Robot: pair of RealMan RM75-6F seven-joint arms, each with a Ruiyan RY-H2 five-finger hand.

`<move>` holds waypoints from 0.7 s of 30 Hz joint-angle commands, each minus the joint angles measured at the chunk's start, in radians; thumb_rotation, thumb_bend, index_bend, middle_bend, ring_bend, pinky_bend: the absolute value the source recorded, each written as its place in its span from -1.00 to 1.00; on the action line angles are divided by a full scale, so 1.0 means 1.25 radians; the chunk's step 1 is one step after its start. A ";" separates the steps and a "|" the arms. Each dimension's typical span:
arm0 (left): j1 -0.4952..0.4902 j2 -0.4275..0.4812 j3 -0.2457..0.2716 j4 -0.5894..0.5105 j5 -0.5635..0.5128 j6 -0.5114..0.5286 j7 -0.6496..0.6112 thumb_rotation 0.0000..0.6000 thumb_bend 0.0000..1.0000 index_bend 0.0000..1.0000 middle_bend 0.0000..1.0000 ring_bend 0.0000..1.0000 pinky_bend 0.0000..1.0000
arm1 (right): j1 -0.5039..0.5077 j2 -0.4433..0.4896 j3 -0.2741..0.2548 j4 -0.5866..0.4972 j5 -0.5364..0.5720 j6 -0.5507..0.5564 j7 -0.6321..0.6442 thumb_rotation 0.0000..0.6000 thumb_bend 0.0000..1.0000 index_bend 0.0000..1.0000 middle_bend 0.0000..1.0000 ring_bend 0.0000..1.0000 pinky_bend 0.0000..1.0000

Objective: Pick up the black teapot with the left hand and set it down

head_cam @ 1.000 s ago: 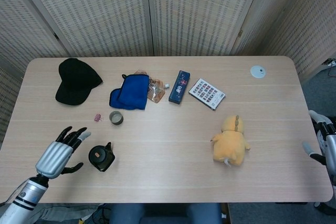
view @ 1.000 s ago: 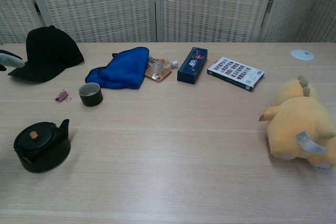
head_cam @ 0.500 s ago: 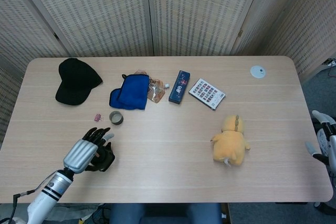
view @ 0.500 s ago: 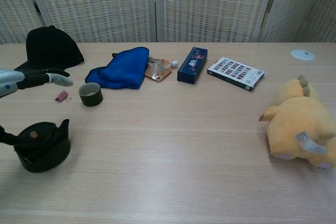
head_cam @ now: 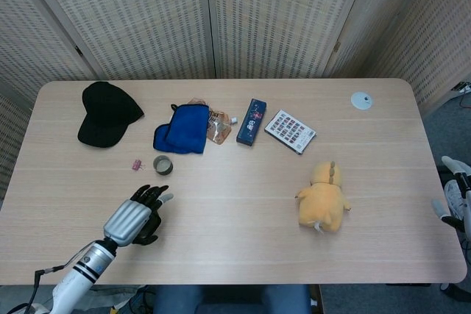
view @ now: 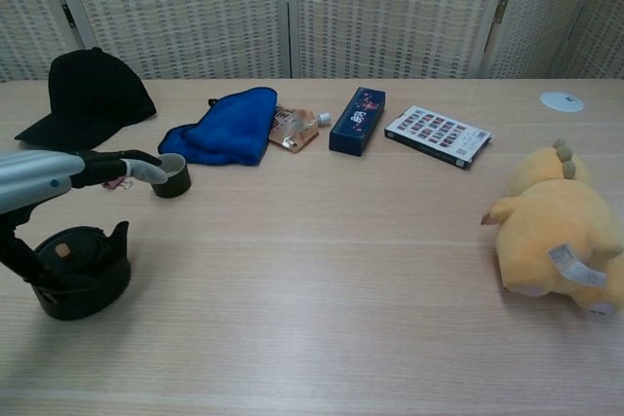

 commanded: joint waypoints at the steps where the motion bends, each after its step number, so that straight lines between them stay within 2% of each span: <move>1: -0.004 -0.004 0.005 0.003 -0.005 -0.006 0.001 1.00 -0.58 -1.00 -1.00 -0.91 -0.97 | 0.000 0.000 0.000 0.001 0.000 0.001 0.000 1.00 -0.57 -0.61 -0.55 -0.60 -0.60; 21: 0.002 0.023 0.025 0.008 -0.045 0.013 0.016 1.00 -0.58 -1.00 -1.00 -0.91 -0.97 | 0.001 -0.010 0.001 0.003 -0.002 -0.003 -0.005 1.00 -0.57 -0.61 -0.56 -0.60 -0.60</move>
